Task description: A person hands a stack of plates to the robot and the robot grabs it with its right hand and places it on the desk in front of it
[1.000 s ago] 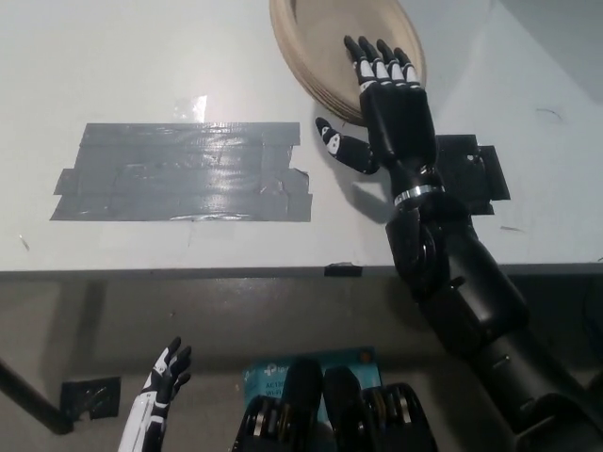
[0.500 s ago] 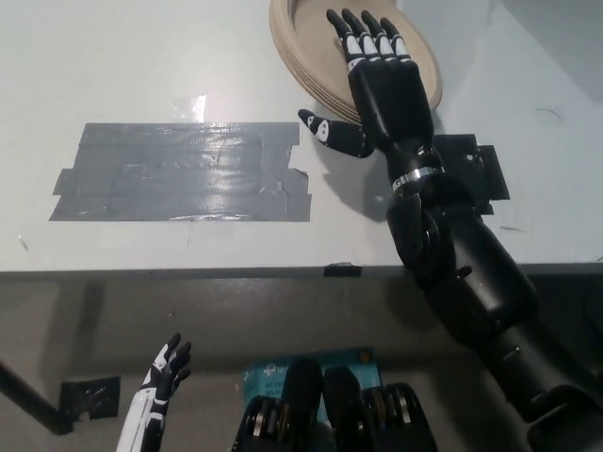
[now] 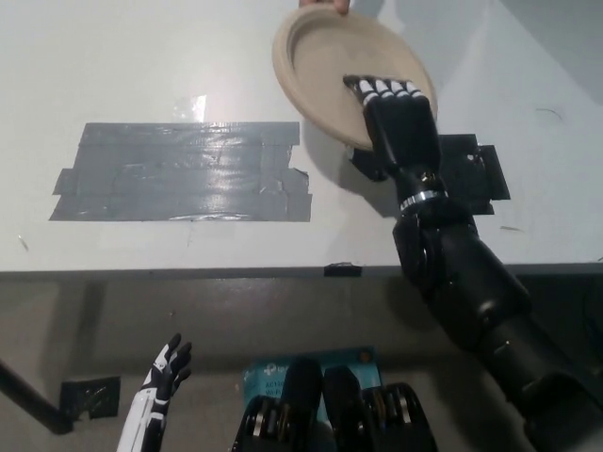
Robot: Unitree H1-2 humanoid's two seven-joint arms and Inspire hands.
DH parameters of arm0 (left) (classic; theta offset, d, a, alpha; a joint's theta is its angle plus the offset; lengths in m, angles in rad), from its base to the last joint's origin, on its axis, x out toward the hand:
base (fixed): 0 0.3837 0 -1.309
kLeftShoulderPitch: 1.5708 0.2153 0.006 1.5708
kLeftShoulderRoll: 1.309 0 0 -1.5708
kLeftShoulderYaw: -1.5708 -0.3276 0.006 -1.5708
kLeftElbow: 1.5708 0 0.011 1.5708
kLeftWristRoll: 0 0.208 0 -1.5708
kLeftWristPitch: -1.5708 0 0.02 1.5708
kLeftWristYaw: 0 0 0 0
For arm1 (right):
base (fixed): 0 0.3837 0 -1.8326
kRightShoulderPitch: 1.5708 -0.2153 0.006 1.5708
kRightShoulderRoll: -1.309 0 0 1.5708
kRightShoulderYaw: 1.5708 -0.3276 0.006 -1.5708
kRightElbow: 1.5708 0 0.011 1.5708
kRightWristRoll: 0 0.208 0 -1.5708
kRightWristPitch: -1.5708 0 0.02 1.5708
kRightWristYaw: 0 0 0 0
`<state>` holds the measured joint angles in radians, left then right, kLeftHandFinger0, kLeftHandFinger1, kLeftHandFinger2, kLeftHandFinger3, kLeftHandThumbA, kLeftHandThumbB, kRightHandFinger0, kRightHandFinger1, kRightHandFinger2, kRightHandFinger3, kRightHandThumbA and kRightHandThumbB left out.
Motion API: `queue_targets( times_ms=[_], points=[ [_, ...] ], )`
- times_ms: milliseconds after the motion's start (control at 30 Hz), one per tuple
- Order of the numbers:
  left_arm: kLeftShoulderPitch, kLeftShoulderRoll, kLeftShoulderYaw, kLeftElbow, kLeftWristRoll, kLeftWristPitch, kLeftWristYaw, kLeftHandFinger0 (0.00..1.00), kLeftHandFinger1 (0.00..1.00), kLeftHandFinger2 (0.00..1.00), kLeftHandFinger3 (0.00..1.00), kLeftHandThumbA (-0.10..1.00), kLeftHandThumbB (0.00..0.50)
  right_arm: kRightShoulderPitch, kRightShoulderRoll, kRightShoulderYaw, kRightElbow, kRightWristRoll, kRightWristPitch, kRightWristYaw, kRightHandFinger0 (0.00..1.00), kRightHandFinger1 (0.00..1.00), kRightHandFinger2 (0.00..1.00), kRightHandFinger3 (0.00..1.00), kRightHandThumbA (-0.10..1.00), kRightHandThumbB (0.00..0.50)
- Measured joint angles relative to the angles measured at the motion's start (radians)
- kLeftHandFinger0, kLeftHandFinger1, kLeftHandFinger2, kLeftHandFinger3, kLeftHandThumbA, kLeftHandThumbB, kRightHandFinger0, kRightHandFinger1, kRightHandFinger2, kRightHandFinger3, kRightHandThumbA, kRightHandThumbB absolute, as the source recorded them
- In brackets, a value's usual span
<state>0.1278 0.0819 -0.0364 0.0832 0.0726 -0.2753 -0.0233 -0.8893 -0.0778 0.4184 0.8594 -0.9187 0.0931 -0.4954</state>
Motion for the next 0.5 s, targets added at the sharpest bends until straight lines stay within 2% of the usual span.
queue_targets(
  times_ms=[33, 67, 100, 167, 233, 267, 300, 333, 367, 400, 433, 467, 500],
  points=[
    [0.0, 0.0, 0.0, 0.0, 0.0, 0.0, 0.0, 1.0, 1.0, 1.0, 1.0, 1.0, 0.206, -0.001, 0.0, 0.001, 0.009, 0.0, -0.001, -0.004, 0.0, 0.13, 0.69, 0.36, -0.1, 0.24],
    [0.0, 0.0, 0.0, 0.0, 0.0, 0.0, 0.0, 1.0, 1.0, 1.0, 1.0, 1.0, 0.204, -0.002, 0.0, 0.001, 0.03, 0.0, -0.008, -0.024, 0.0, 0.19, 0.79, 0.5, -0.1, 0.226],
    [0.0, 0.0, 0.0, 0.0, 0.0, 0.0, 0.0, 1.0, 1.0, 1.0, 1.0, 1.0, 0.206, -0.002, 0.0, 0.002, 0.055, 0.001, -0.019, -0.044, 0.0, 0.2, 0.81, 0.56, -0.1, 0.214],
    [0.0, 0.0, 0.0, 0.0, 0.0, 0.0, 0.0, 1.0, 1.0, 1.0, 1.0, 1.0, 0.211, -0.002, -0.001, 0.002, 0.088, 0.002, -0.034, -0.07, 0.0, 0.24, 0.84, 0.63, -0.1, 0.194],
    [0.0, 0.0, 0.0, 0.0, 0.0, 0.0, 0.0, 1.0, 1.0, 1.0, 1.0, 1.0, 0.218, -0.002, -0.004, 0.001, 0.11, 0.003, -0.051, -0.101, 0.0, 0.24, 0.84, 0.6, -0.1, 0.176],
    [0.0, 0.001, 0.0, 0.0, 0.0, 0.0, 0.0, 1.0, 1.0, 1.0, 1.0, 1.0, 0.225, -0.002, -0.006, 0.002, 0.115, 0.003, -0.056, -0.11, 0.0, 0.21, 0.77, 0.49, -0.1, 0.147],
    [-0.001, 0.001, 0.0, 0.0, 0.0, 0.0, 0.0, 1.0, 1.0, 1.0, 1.0, 1.0, 0.222, -0.004, -0.01, 0.001, 0.117, 0.003, -0.066, -0.127, 0.0, 0.2, 0.76, 0.45, -0.1, 0.148],
    [-0.001, 0.001, 0.0, 0.0, 0.0, 0.0, 0.0, 1.0, 1.0, 1.0, 1.0, 1.0, 0.222, -0.004, -0.012, 0.001, 0.117, 0.003, -0.07, -0.134, 0.0, 0.2, 0.76, 0.45, -0.1, 0.148],
    [-0.002, 0.001, 0.0, 0.0, 0.0, 0.0, 0.0, 1.0, 1.0, 1.0, 1.0, 1.0, 0.218, -0.006, -0.02, 0.001, 0.111, 0.003, -0.077, -0.152, 0.0, 0.2, 0.79, 0.43, -0.1, 0.168],
    [-0.003, 0.001, 0.0, 0.0, 0.0, 0.0, 0.0, 1.0, 1.0, 1.0, 1.0, 1.0, 0.22, -0.006, -0.024, 0.001, 0.107, 0.003, -0.079, -0.16, 0.0, 0.22, 0.85, 0.47, -0.1, 0.184],
    [-0.006, 0.002, 0.0, -0.001, 0.0, 0.0, 0.0, 1.0, 1.0, 1.0, 1.0, 1.0, 0.221, -0.008, -0.035, 0.001, 0.094, 0.003, -0.085, -0.177, 0.0, 0.26, 0.87, 0.56, -0.1, 0.173],
    [-0.008, 0.003, 0.0, -0.001, 0.0, 0.0, 0.0, 1.0, 1.0, 1.0, 1.0, 1.0, 0.222, -0.01, -0.041, 0.001, 0.083, 0.002, -0.087, -0.189, 0.0, 0.27, 0.86, 0.67, -0.1, 0.153],
    [-0.01, 0.003, 0.0, 0.0, 0.0, 0.0, 0.0, 1.0, 1.0, 1.0, 1.0, 1.0, 0.218, -0.012, -0.048, 0.001, 0.071, 0.0, -0.09, -0.208, 0.0, 0.29, 0.85, 0.83, -0.1, 0.158]
  ],
)
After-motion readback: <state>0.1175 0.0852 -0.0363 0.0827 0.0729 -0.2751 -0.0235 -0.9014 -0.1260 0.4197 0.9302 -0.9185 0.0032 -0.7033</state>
